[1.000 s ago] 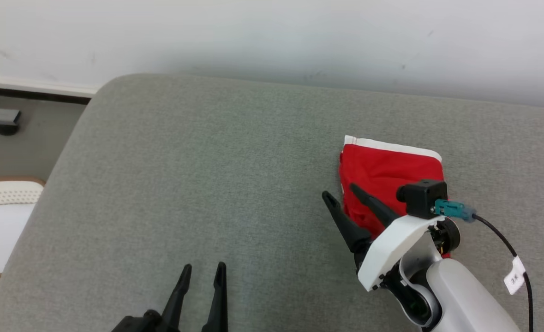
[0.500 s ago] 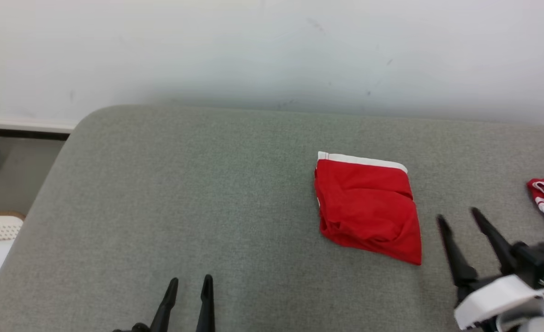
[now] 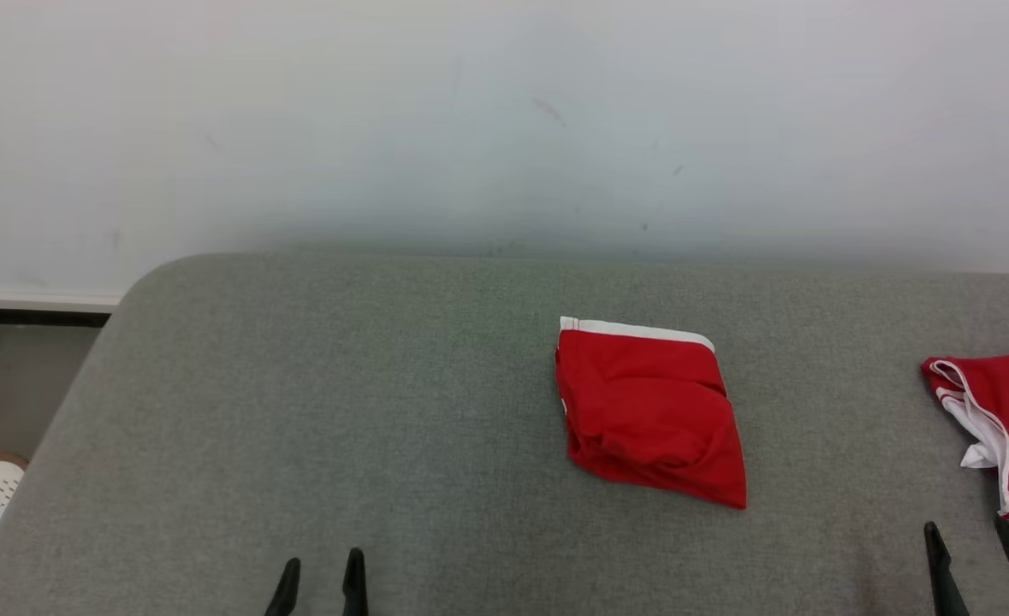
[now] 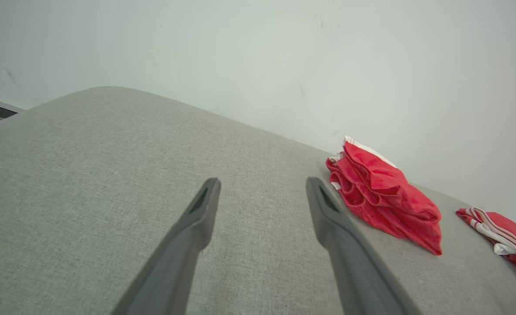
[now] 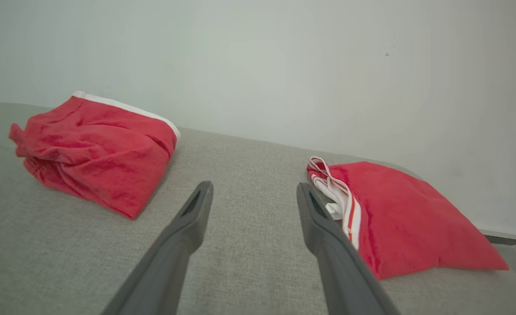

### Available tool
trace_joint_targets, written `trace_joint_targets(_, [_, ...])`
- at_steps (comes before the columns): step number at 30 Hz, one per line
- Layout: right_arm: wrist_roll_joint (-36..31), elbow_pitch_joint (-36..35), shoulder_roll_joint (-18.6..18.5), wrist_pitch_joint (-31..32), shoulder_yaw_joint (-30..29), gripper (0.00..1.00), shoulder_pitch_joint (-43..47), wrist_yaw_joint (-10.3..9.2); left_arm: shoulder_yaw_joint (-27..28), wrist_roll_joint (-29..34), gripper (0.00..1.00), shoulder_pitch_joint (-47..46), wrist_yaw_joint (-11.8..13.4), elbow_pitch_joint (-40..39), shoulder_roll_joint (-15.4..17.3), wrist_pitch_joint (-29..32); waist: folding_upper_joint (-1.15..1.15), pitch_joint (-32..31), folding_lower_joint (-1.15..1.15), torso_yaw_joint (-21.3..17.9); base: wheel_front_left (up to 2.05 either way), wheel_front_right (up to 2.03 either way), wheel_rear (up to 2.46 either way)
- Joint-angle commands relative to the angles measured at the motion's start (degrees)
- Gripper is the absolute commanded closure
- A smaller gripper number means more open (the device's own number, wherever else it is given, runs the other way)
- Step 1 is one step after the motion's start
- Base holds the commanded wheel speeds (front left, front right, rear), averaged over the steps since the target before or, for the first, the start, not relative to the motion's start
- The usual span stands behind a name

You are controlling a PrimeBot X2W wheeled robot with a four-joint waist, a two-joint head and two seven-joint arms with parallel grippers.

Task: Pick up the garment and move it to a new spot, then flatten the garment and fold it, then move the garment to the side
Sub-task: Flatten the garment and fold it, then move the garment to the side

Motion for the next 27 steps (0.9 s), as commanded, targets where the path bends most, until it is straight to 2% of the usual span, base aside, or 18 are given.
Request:
trace_joint_targets(1, [0.0, -0.5, 1.0, -0.5, -1.9, 0.0, 1.8, -0.15, 0.8, 0.8, 0.0, 0.9, -0.2, 0.5, 0.2, 0.0, -0.01, -0.8, 0.0, 0.0, 0.0, 0.0, 0.0])
trace_joint_targets(8, [-0.6, -5.4, 2.8, -0.5, -5.2, 0.0, 7.0, -0.15, 2.8, 3.0, 0.0, 1.5, -1.8, 1.4, 0.2, 0.0, -0.01, -1.9, 0.0, -0.3, 0.0, 0.0, 0.0])
trace_joint_targets(17, [-1.0, -5.5, 3.5, -0.5, -5.1, 0.0, 8.6, -0.15, 3.9, 3.8, 0.0, 2.8, -2.4, 0.9, 0.2, 0.0, -0.01, -2.4, 0.0, -1.4, 0.0, 0.0, 0.0])
trace_joint_targets(27, [-0.4, -5.3, 3.2, -0.5, -3.6, 0.0, 8.3, -0.15, 4.0, 4.5, 0.0, 3.3, -2.5, 0.8, 0.2, 0.0, -0.01, -2.2, 0.0, -0.9, 0.0, 0.0, 0.0])
